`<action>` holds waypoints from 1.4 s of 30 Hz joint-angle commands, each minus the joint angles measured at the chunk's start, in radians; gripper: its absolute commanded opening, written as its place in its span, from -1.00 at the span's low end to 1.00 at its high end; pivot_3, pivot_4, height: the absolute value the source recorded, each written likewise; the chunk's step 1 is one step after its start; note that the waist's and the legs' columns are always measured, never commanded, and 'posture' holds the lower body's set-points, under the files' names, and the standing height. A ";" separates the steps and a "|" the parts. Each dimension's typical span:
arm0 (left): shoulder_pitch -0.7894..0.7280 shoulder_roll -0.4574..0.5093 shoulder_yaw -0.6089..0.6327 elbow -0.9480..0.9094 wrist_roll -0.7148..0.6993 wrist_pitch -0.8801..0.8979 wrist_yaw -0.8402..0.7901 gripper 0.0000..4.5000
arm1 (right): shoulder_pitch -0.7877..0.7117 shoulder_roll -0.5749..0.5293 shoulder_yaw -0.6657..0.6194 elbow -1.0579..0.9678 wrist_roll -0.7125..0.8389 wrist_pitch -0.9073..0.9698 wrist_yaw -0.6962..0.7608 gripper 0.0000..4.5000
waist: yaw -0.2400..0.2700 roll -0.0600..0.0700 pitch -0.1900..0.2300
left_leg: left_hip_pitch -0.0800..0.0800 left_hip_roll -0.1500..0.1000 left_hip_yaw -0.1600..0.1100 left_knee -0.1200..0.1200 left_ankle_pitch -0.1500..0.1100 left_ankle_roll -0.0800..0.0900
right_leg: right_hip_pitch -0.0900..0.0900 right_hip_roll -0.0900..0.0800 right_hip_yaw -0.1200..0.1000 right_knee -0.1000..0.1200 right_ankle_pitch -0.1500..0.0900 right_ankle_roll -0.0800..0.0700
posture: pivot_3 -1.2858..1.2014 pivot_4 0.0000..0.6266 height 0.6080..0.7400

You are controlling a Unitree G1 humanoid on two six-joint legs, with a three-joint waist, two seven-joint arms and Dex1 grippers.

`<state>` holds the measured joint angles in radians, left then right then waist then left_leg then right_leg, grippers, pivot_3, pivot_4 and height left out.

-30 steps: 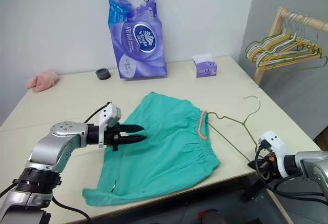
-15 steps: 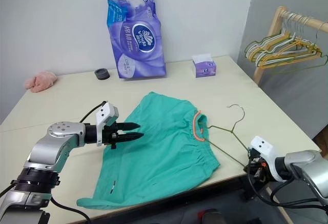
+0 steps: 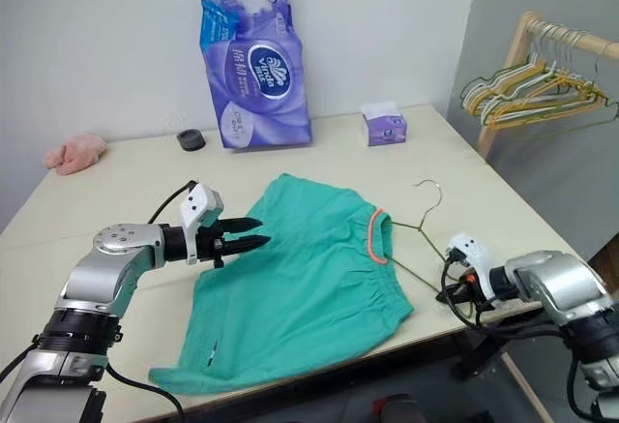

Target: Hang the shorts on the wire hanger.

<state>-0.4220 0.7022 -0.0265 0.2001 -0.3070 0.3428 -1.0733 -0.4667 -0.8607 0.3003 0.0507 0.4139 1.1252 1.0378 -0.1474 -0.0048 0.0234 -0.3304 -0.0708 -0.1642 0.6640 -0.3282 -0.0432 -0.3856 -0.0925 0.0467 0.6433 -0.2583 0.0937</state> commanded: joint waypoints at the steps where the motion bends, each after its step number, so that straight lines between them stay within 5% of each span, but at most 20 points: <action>1: 0.000 0.000 0.033 -0.028 -0.005 -0.017 0.015 -0.04 | -0.095 0.082 0.019 0.080 0.004 0.027 0.009 -1.00 | -0.005 0.000 0.000 | 0.000 0.000 0.000 0.000 0.000 0.000 | -0.001 0.000 0.000 0.000 0.000 0.000 | -0.11 -1.00 1.00; 9: 0.013 -0.012 0.058 -0.042 -0.016 -0.015 0.043 -0.04 | -0.188 0.318 -0.155 0.110 0.029 0.130 -0.203 -1.00 | -0.014 0.000 0.000 | -0.002 -0.003 -0.003 0.000 0.000 -0.001 | -0.003 -0.002 0.000 0.001 0.001 -0.001 | -0.10 -1.00 1.00; 14: -0.016 -0.038 0.109 -0.013 -0.037 -0.003 0.096 -0.04 | -0.119 0.278 -0.114 -0.109 -0.042 -0.038 -0.245 -1.00 | -0.008 0.000 0.000 | -0.003 -0.005 -0.003 0.000 0.000 -0.001 | -0.003 -0.004 0.000 0.001 0.001 -0.001 | -0.11 -1.00 1.00; 22: -0.185 0.011 0.140 0.016 -0.087 0.037 0.013 0.99 | -0.045 0.194 0.047 -0.258 -0.241 -0.321 -0.275 -1.00 | -0.016 0.000 0.000 | -0.002 -0.004 -0.003 0.000 0.001 -0.001 | -0.003 -0.004 -0.001 0.001 0.000 0.000 | -0.13 -1.00 1.00; 31: -0.253 0.122 -0.067 -0.023 0.025 -0.102 -0.290 0.99 | -0.071 0.175 0.119 -0.238 -0.372 -0.484 -0.233 -1.00 | -0.028 0.000 0.000 | -0.002 -0.004 -0.002 0.000 0.001 -0.001 | -0.003 -0.004 0.000 0.000 0.000 0.000 | -0.12 -1.00 1.00; 42: -0.336 -0.045 -0.118 0.185 0.151 -0.378 -0.212 0.99 | -0.076 0.178 0.147 -0.288 -0.464 -0.570 -0.183 -1.00 | -0.023 0.000 0.000 | -0.002 -0.005 -0.002 0.001 0.001 -0.001 | -0.002 -0.004 0.000 0.000 0.000 0.000 | -0.14 -1.00 1.00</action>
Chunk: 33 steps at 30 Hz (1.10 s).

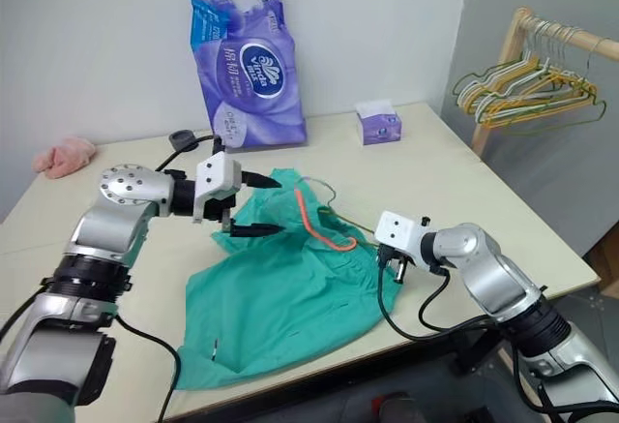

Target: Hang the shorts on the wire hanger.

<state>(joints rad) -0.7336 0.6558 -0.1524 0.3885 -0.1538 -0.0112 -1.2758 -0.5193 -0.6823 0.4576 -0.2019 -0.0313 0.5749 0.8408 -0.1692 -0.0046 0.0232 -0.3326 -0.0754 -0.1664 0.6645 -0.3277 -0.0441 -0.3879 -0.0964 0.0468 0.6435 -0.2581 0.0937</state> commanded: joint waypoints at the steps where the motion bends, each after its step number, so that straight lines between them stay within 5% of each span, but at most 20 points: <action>1: -0.013 0.005 0.002 -0.015 -0.005 -0.017 -0.028 0.99 | -0.023 0.000 -0.012 -0.039 -0.023 -0.020 0.017 -1.00 | -0.003 0.000 0.000 | 0.000 0.000 0.000 0.000 0.000 0.000 | 0.000 0.000 0.000 0.000 0.000 0.000 | -0.14 -1.00 1.00; 6: 0.098 0.075 -0.058 -0.116 -0.011 0.026 -0.181 0.99 | -0.028 0.005 -0.025 -0.050 -0.034 -0.012 0.033 -1.00 | -0.030 0.000 0.000 | 0.000 0.000 0.000 -0.002 0.000 0.000 | -0.001 0.000 0.000 0.000 0.000 0.000 | -0.15 -1.00 1.00; 10: 0.089 0.049 -0.054 -0.060 0.028 -0.007 -0.117 0.99 | -0.028 0.007 -0.033 -0.064 -0.037 -0.029 0.040 -1.00 | -0.026 0.000 0.000 | 0.000 0.000 -0.001 -0.001 0.000 0.000 | -0.001 0.000 0.000 0.000 0.000 0.000 | -0.14 -1.00 1.00; 27: 0.102 -0.009 -0.054 -0.047 0.008 0.018 -0.121 -0.92 | -0.008 0.021 -0.043 -0.118 -0.035 -0.140 0.058 -1.00 | -0.027 0.000 0.000 | 0.000 0.000 -0.001 0.000 0.000 0.000 | 0.000 0.000 -0.001 0.000 0.000 0.000 | -0.15 -1.00 1.00; 33: 0.110 -0.015 -0.054 -0.053 0.018 0.018 -0.123 -0.99 | -0.007 0.010 -0.029 -0.122 -0.032 -0.183 0.102 -1.00 | -0.027 0.000 0.000 | 0.000 0.000 -0.001 0.000 0.000 0.000 | 0.000 0.000 -0.001 0.000 0.000 0.000 | -0.15 -1.00 1.00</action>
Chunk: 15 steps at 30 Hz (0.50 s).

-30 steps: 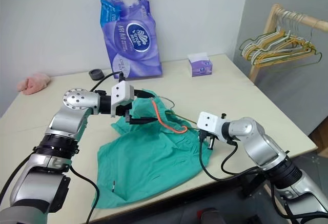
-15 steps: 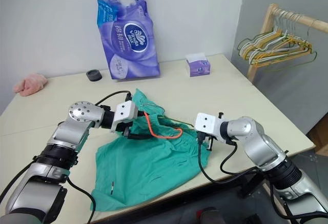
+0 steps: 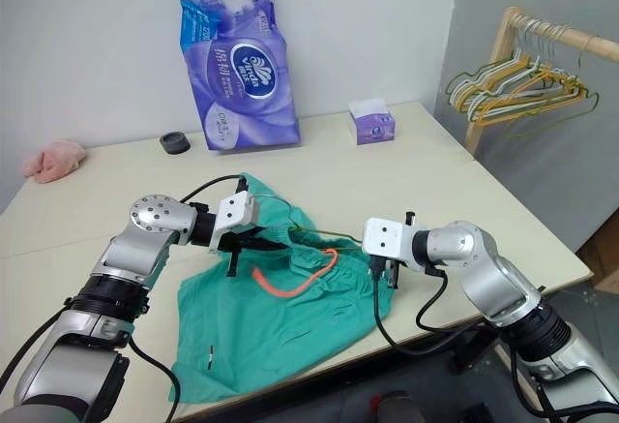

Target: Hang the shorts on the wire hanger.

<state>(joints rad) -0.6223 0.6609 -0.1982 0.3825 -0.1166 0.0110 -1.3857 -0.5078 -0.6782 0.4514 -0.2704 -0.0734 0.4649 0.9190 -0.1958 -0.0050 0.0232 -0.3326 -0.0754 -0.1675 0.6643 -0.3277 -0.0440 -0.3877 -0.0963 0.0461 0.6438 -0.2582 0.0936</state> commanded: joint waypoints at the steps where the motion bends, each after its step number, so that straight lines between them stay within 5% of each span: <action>1: -0.001 -0.020 -0.008 -0.046 -0.018 -0.004 -0.011 -0.99 | -0.019 -0.004 -0.016 -0.053 0.013 -0.089 0.046 -1.00 | 0.000 0.000 0.000 | 0.000 0.000 0.000 0.000 0.000 0.000 | 0.000 0.000 0.000 0.000 0.000 0.000 | -0.15 -1.00 1.00; 3: 0.002 -0.020 -0.005 -0.049 -0.018 0.001 -0.008 -0.99 | -0.014 -0.022 -0.022 -0.055 0.005 -0.096 0.060 -1.00 | 0.000 0.000 0.000 | 0.000 0.000 0.000 0.000 0.000 0.000 | 0.000 0.000 0.000 0.000 0.000 0.000 | -0.15 -1.00 1.00; 6: 0.007 -0.018 -0.002 -0.055 -0.015 0.004 -0.004 -1.00 | -0.012 -0.054 -0.052 -0.052 0.002 -0.097 0.071 -0.69 | 0.000 0.000 0.000 | 0.000 0.000 0.000 0.000 0.000 0.000 | 0.000 0.000 0.000 0.000 0.000 0.000 | -0.14 -1.00 1.00; 15: -0.001 -0.024 0.028 -0.037 -0.003 -0.017 0.074 -1.00 | 0.204 -0.237 -0.290 -0.096 0.068 0.065 0.065 0.63 | 0.016 -0.001 0.000 | 0.000 0.000 0.000 0.000 0.000 0.000 | 0.001 0.000 0.000 0.000 0.000 0.000 | -0.14 -1.00 1.00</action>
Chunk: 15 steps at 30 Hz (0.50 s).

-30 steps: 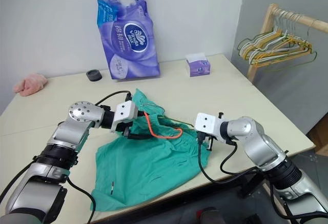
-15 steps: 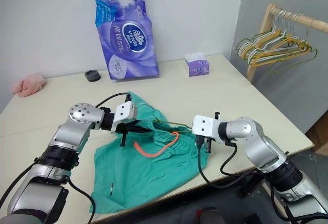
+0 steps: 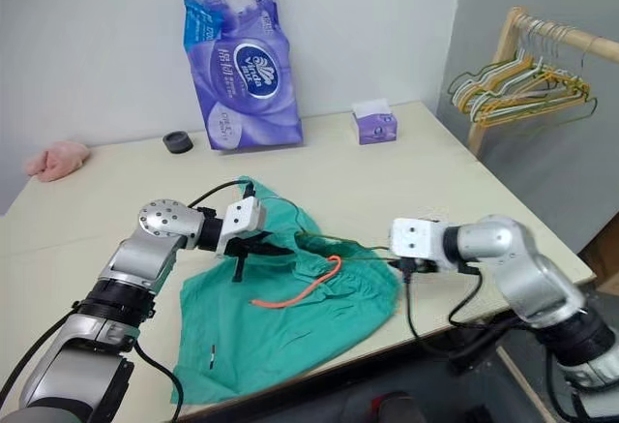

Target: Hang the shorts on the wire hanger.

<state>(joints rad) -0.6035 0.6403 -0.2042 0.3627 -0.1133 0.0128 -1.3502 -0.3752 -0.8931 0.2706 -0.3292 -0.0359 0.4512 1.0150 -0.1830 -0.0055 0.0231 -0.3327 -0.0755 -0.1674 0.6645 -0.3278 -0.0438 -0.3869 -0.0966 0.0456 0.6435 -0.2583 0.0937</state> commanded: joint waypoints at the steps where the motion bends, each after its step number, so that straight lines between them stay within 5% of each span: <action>1: -0.017 -0.004 0.037 -0.019 -0.007 -0.019 0.049 -1.00 | 0.119 -0.008 -0.152 -0.062 0.064 0.137 -0.044 0.77 | 0.006 0.000 0.000 | 0.000 0.000 0.000 0.000 0.000 0.000 | 0.000 0.000 0.000 0.000 0.000 0.000 | -0.14 -1.00 1.00; 3: -0.012 -0.004 0.040 -0.023 -0.011 -0.016 0.060 -1.00 | 0.188 0.066 -0.241 -0.130 0.158 0.284 -0.082 0.99 | 0.010 0.000 0.000 | 0.000 0.001 0.000 0.000 0.000 0.000 | 0.000 0.000 0.000 0.000 0.000 0.000 | -0.14 -1.00 1.00; 7: -0.008 -0.009 0.049 -0.022 -0.016 -0.024 0.087 -1.00 | 0.274 0.250 -0.334 -0.258 0.298 0.524 -0.183 0.99 | 0.010 0.000 0.000 | 0.001 0.002 0.001 0.000 0.000 0.000 | 0.000 0.001 0.001 0.001 0.000 0.000 | -0.15 -1.00 1.00; 15: -0.015 -0.011 0.047 -0.016 -0.020 -0.030 0.095 -1.00 | 0.358 0.449 -0.298 -0.324 0.387 0.730 -0.366 0.99 | 0.020 0.000 -0.001 | 0.001 0.000 0.000 0.001 0.000 0.000 | 0.000 0.000 0.001 0.001 0.000 0.000 | -0.14 -1.00 1.00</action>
<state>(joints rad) -0.6007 0.6292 -0.1886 0.3624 -0.1153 -0.0060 -1.2648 -0.0232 -0.4487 -0.0315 -0.6426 0.3446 1.1759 0.6877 -0.1632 -0.0056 0.0223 -0.3319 -0.0751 -0.1674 0.6651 -0.3279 -0.0437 -0.3868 -0.0962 0.0465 0.6446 -0.2581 0.0938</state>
